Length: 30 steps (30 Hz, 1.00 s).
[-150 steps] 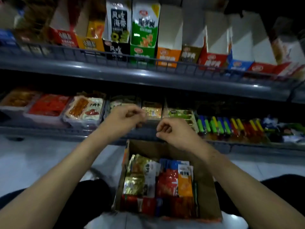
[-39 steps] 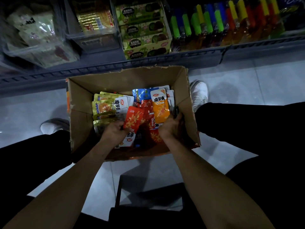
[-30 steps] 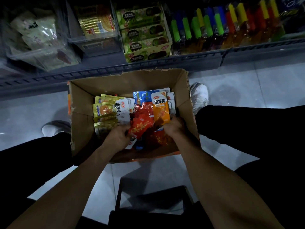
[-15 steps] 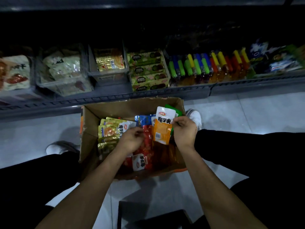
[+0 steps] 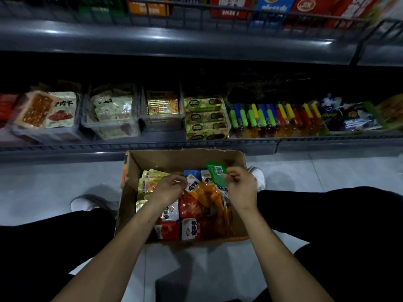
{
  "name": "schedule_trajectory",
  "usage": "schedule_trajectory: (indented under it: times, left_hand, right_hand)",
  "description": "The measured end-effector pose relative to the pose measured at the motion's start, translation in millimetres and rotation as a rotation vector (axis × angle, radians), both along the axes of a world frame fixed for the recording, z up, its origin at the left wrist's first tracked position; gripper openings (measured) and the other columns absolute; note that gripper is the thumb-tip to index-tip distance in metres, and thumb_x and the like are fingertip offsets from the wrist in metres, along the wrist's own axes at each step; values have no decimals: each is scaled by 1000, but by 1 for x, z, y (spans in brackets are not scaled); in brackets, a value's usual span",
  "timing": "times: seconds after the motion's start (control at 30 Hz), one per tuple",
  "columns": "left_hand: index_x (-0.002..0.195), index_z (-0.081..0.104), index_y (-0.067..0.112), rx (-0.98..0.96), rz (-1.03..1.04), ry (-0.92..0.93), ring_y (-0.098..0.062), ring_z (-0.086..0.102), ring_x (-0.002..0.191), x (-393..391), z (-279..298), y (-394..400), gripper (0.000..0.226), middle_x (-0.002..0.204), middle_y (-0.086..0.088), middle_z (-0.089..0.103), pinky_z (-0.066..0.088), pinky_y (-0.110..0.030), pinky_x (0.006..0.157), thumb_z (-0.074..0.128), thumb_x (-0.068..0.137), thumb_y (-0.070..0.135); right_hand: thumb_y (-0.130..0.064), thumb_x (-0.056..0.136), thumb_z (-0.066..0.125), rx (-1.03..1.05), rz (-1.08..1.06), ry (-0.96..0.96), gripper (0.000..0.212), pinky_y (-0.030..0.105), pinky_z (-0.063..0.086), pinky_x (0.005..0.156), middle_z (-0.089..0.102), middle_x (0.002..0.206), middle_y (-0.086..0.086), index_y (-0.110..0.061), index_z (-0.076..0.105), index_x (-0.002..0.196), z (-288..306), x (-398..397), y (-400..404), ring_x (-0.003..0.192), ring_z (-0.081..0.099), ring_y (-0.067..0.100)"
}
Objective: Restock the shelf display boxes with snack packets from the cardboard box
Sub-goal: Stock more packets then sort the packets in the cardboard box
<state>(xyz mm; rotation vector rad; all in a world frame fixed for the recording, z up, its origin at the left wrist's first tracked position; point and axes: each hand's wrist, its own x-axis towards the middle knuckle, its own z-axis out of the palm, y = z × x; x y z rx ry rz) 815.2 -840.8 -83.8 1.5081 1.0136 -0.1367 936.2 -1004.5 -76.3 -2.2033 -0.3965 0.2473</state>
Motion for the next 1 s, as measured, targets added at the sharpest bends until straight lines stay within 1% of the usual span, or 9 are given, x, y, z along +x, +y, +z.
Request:
schedule_trajectory:
  times: [0.1,0.17,0.23,0.33,0.47,0.6,0.67,0.87,1.0]
  left_hand:
    - [108,64,14,-263,108,-61,-23,66,76,5,29,6,28,102,-15,72,50,-30,65,52,97,37]
    - [114,61,14,-455,96,-98,-26,69,80,8,50,13,48,105,-15,72,54,-36,75,45,95,55]
    - [114,60,13,-467,54,-124,-25,70,76,13,74,17,41,111,-16,70,57,-35,73,52,94,47]
    - [110,64,9,-306,116,-183,-24,69,77,14,100,18,24,107,-18,69,57,-27,56,66,87,3]
    - [100,63,26,10,95,-285,-17,69,88,1,122,35,31,96,-2,73,55,-28,63,71,82,2]
    - [87,58,31,285,-31,-352,-2,67,86,-11,150,53,27,79,14,71,53,-20,65,72,83,9]
    - [88,58,27,344,-88,-401,5,65,82,-15,167,58,22,75,19,70,50,-15,64,72,83,10]
    - [87,61,28,609,-53,-556,1,65,80,-5,209,96,20,84,10,68,53,-17,65,71,84,12]
    - [108,62,26,870,103,-630,-2,61,94,6,233,133,21,100,9,65,53,-23,80,65,89,18]
  right_hand:
    - [-9,86,71,68,120,-5,12,30,55,81,67,88,-8,-14,74,96,17,2,2,87,64,8]
    - [-6,86,70,116,280,-86,14,21,52,81,67,91,-9,-15,75,94,33,1,3,89,62,1]
    - [-2,84,70,154,457,-207,16,15,48,82,67,94,-7,-14,77,93,48,-2,6,93,60,-1]
    - [-2,84,71,201,576,-338,15,14,46,87,67,100,-3,-11,77,95,65,-4,10,99,59,2]
    - [-11,88,68,154,416,-313,14,20,53,84,65,104,-8,-16,73,101,89,6,23,98,61,1]
    - [-27,91,66,308,329,366,24,31,58,81,69,109,-3,-21,62,114,133,7,46,97,68,11]
    - [-18,90,66,447,356,528,23,34,59,79,72,105,2,-18,63,113,154,7,61,96,70,16]
    - [-1,87,67,579,352,461,24,31,60,71,74,99,3,-18,64,103,212,18,119,92,72,20]
    - [0,89,64,612,387,241,25,27,59,68,74,95,-2,-23,62,100,263,31,154,91,71,16]
